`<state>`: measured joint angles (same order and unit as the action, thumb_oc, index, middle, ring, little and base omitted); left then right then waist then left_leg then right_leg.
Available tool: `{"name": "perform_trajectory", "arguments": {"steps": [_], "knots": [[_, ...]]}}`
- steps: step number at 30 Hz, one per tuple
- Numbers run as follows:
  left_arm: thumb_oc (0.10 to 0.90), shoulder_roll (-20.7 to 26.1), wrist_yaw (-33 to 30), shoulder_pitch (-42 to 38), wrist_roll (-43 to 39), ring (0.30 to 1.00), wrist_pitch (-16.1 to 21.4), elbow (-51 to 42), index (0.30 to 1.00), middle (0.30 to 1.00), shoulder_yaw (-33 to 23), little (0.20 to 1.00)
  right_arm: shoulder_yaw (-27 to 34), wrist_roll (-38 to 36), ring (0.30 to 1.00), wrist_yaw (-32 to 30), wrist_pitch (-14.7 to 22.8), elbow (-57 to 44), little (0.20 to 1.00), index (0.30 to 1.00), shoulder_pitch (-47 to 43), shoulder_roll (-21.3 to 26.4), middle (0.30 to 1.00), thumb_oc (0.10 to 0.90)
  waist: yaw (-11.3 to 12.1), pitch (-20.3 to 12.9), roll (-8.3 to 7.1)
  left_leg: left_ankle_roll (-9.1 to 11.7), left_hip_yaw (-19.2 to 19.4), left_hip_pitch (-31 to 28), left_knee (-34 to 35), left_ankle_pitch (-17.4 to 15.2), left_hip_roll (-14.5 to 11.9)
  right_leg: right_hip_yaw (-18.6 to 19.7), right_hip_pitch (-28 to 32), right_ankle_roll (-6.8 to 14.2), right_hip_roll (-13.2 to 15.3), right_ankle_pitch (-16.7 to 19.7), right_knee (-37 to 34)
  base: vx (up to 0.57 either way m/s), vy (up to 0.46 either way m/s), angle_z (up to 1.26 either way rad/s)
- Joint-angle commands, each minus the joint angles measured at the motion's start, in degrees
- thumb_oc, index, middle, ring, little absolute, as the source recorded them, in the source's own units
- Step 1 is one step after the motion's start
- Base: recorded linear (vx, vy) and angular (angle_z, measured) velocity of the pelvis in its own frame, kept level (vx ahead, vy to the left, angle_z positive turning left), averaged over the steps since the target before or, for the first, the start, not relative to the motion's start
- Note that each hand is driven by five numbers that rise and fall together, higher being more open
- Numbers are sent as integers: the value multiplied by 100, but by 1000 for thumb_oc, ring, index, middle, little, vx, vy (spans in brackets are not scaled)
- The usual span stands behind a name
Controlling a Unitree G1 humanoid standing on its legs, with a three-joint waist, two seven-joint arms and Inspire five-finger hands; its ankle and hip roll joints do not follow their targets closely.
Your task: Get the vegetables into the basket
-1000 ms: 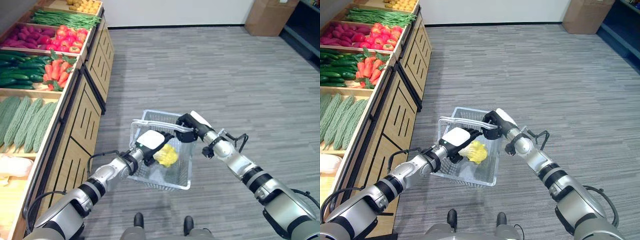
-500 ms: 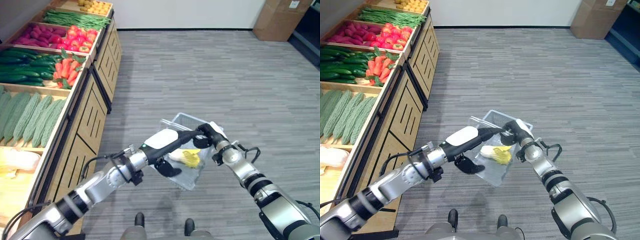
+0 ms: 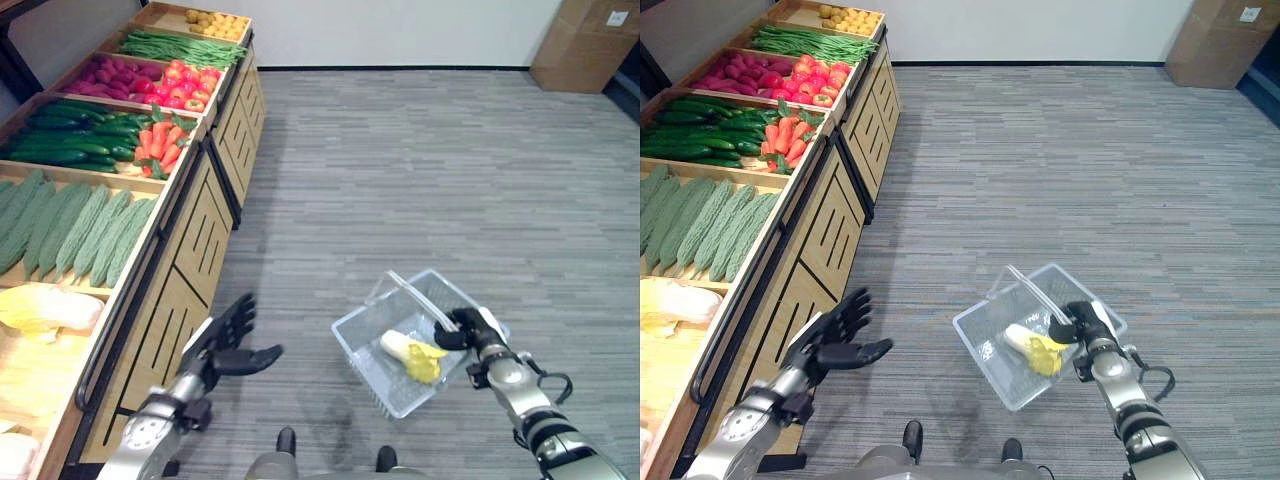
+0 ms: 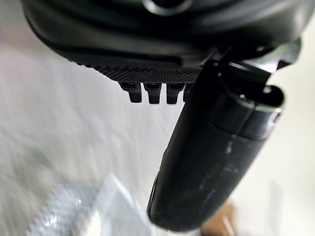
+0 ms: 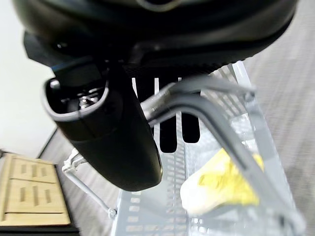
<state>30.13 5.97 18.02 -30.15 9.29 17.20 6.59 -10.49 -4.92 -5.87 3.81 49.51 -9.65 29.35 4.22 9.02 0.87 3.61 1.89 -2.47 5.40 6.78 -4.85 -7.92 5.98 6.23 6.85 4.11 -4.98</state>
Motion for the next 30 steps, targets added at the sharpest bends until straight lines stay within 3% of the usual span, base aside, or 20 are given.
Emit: {"name": "perform_trajectory", "arguments": {"steps": [1,3,7,10,14,30], "knots": [[900,113,-217,-493,1171,1000,403,162,1000,1000,24,1000,495,-296,300,-232,712,-422,300,300,-849,573,300,400,118,-502,-253,69,70,30,-40,-221,-17,47,-198,216,222,225,-2,-5,-10,6],[900,94,-302,-540,1608,1000,431,521,1000,1000,17,1000,588,-347,300,-231,715,-348,300,300,-827,594,300,400,120,-501,-254,71,69,35,-40,-221,-16,48,-201,219,220,227,-2,-2,-5,2],[900,-165,-588,-792,2733,1000,332,2076,1000,1000,87,1000,854,-499,300,-211,783,-261,300,300,-642,687,300,400,98,-499,-274,83,118,39,-40,-223,-38,75,-222,217,205,221,-2,0,0,0],[900,-680,-743,-1096,3030,1000,152,3758,1000,1000,-69,1000,1050,-545,300,-189,864,-346,300,300,-309,678,300,400,-2,-511,-289,93,178,16,-40,-228,-51,119,-247,204,184,232,-2,1,4,-5],[900,-1036,-1036,-1322,3668,1000,-14,5070,1000,1000,-188,1000,1294,-589,300,-211,944,-589,300,300,120,615,300,400,-104,-528,-304,109,229,-10,-40,-240,-78,170,-258,191,162,229,-2,5,-6,-8],[900,-1425,-1460,-1283,4020,1000,-300,5779,1000,1000,-437,1000,1777,-796,300,-457,928,-75,300,300,561,505,300,400,-184,-533,-293,125,314,-77,-40,-263,-131,241,-269,176,110,206,-2,5,-10,-6]]}}
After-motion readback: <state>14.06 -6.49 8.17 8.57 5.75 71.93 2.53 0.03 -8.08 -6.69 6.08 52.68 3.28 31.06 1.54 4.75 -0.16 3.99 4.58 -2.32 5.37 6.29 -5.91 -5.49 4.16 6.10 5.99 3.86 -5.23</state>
